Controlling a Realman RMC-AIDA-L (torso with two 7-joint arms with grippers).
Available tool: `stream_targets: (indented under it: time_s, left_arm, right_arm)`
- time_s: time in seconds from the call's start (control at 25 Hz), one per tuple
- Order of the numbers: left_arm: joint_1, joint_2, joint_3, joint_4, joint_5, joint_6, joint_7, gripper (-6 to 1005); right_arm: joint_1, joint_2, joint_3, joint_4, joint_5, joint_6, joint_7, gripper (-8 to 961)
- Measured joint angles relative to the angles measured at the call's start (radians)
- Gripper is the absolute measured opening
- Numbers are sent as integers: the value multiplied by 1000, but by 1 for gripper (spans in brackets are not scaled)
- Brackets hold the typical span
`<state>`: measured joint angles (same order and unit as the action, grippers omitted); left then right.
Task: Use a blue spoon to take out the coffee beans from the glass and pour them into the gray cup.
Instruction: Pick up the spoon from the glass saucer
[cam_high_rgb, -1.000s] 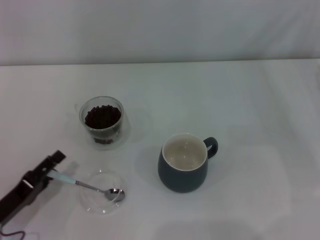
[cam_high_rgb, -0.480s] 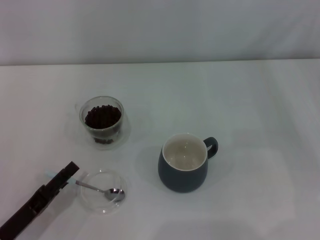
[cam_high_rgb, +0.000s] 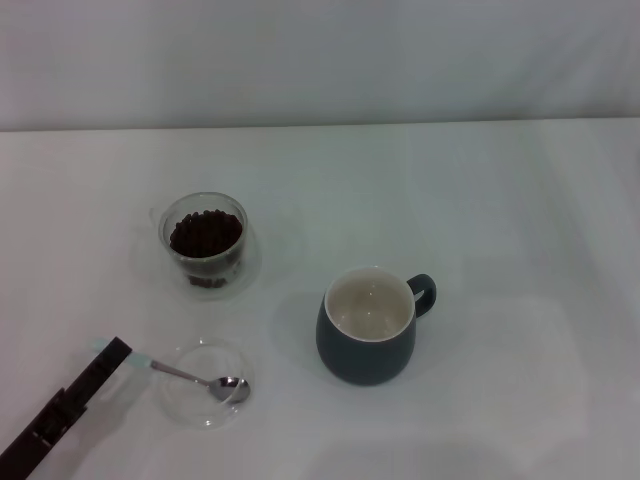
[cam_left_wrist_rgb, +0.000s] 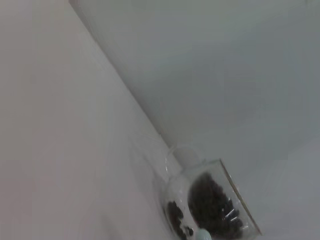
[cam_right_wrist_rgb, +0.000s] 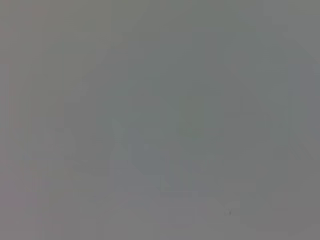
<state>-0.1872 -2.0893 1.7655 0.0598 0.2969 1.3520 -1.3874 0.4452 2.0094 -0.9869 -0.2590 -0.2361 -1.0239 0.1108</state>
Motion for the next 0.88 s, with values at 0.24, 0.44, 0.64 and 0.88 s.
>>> stream_targets:
  time_s: [0.24, 0.44, 0.64, 0.88]
  left_arm:
    - [-26, 4, 5, 0, -2, -2, 21, 838]
    - [-40, 4, 6, -1, 1, -4, 21, 816]
    - [-50, 4, 8, -5, 7, -7, 21, 794]
    - [-51, 5, 8, -3, 6, -7, 25, 767]
  right_arm:
    - [9, 0, -1, 23, -1, 1, 0, 477]
    - [6, 0, -7, 24, -5, -5, 0, 476]
    - [2, 2, -9, 26, -8, -6, 0, 476]
    - [0, 2, -10, 35, -9, -7, 0, 476]
